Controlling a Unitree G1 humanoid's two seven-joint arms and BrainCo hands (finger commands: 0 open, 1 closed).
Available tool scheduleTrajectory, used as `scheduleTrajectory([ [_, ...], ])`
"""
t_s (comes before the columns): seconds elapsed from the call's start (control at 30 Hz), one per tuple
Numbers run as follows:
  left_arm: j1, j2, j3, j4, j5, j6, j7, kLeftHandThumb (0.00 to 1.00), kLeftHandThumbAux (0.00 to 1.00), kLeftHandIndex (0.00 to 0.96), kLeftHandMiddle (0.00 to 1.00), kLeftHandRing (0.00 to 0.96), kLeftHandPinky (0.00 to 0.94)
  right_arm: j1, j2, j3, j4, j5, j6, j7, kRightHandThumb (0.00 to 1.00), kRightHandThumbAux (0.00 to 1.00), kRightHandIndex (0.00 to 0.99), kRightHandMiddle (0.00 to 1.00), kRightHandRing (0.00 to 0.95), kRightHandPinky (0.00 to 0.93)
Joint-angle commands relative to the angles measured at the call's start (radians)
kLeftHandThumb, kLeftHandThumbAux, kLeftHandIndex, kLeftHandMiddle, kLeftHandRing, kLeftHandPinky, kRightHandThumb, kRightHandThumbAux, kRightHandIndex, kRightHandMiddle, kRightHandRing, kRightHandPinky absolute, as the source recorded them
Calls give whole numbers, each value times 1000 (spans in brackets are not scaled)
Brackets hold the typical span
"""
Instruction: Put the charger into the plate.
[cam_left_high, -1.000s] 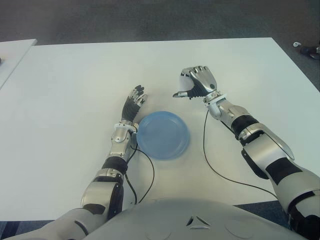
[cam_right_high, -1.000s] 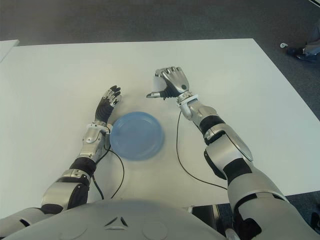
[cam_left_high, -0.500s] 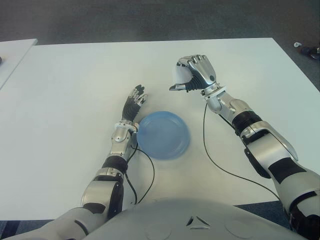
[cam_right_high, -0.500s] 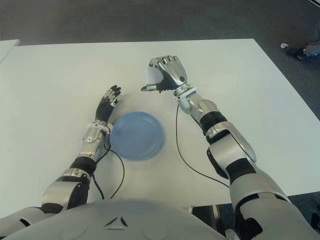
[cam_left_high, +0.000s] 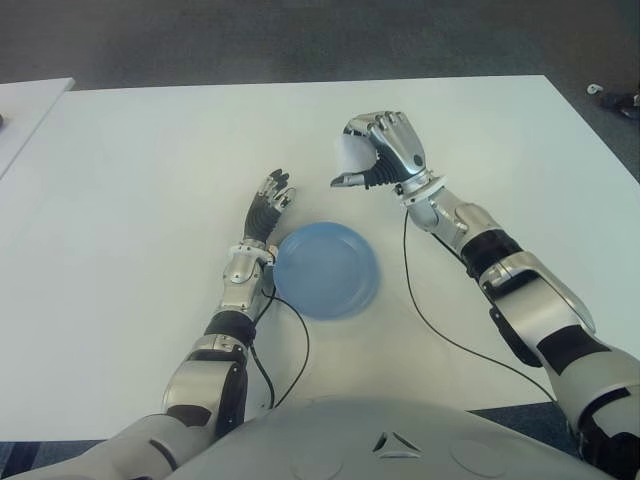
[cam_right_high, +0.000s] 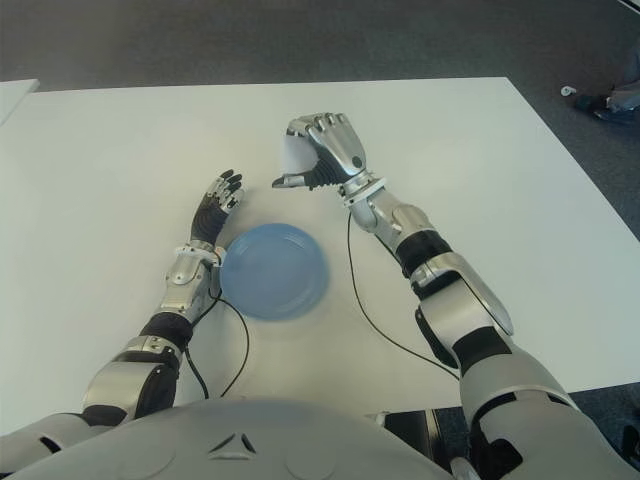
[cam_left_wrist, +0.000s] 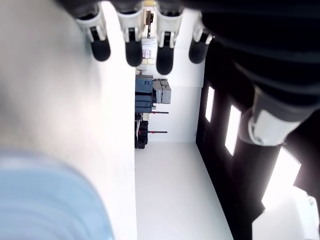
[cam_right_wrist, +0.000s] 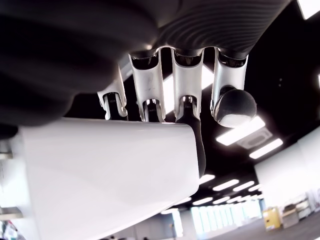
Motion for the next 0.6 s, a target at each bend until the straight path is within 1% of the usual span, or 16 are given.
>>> scheduleTrajectory([
  [0.03,25,-4,2,38,4,47,-2,0,510,108,140,102,94,88,17,-27,-109,63,5,118,747,708,440,899,888,884],
  [0.23,22,-3,6,42,-2,47,-9,0,509,116,137,97,91,171,37,-54,-206,116,27,249,746,709,440,892,882,884],
  [0.37,21,-4,7,44,-4,45,-13,0,512,122,137,100,101,200,48,-68,-240,129,43,304,746,709,440,889,880,884],
  [0.6,24,-7,9,32,-12,47,-23,0,526,115,134,115,139,236,68,-86,-258,146,58,378,745,709,440,883,877,881],
])
